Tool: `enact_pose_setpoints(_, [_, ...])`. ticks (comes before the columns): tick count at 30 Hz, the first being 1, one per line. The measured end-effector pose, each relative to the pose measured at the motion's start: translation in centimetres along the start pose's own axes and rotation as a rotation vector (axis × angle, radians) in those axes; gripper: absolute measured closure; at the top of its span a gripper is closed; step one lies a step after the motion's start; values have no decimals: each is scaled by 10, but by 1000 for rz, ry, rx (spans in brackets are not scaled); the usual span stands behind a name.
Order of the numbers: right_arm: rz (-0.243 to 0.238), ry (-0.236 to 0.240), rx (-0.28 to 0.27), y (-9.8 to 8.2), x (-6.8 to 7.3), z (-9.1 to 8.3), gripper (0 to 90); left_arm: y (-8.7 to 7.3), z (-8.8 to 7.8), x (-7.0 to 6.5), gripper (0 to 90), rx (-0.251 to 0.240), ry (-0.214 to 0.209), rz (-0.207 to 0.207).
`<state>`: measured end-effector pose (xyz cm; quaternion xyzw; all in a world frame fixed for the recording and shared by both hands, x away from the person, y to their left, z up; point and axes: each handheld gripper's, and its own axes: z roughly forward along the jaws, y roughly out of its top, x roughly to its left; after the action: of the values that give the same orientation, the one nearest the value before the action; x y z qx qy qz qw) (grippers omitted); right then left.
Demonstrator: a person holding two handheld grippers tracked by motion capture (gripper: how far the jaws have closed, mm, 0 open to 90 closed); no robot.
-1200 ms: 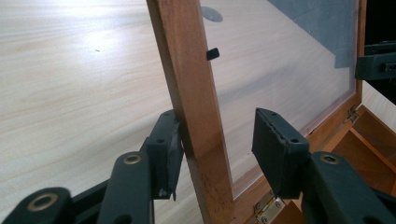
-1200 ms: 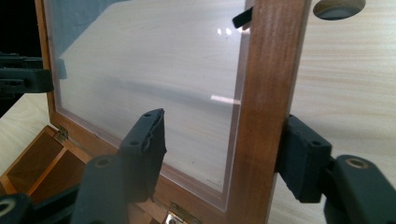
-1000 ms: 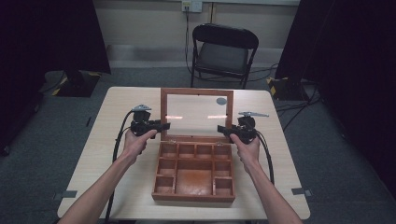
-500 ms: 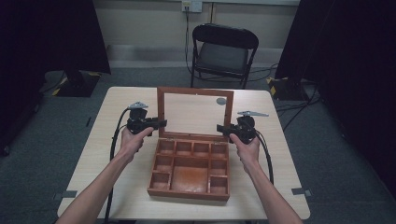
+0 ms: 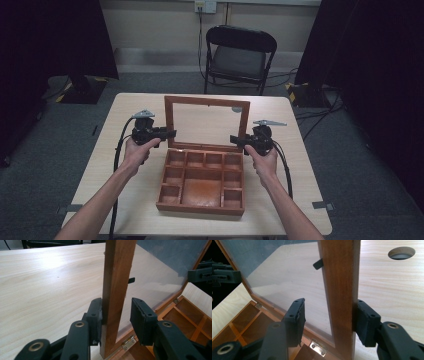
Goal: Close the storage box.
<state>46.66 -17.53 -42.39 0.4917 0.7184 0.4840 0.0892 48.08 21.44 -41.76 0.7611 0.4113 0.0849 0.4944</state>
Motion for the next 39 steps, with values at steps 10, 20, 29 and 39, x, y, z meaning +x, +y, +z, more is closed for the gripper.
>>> enact_pose_setpoints(10, [11, 37, -20, 4, 5, -6, 350, 0, -6, -4, 598, 7, -13, 10])
enact_pose_setpoints(20, [28, 55, -24, 2, 6, -19, 357, -2, -13, -11, 526, 12, -40, 14])
enact_pose_setpoints(29, [40, 44, -8, -3, 13, -27, 312, -3, -17, -23, 428, 37, -30, 53])
enact_pose_setpoints(39, [35, 48, 31, -12, 18, -32, 264, -9, -24, -28, 417, 43, -50, 61])
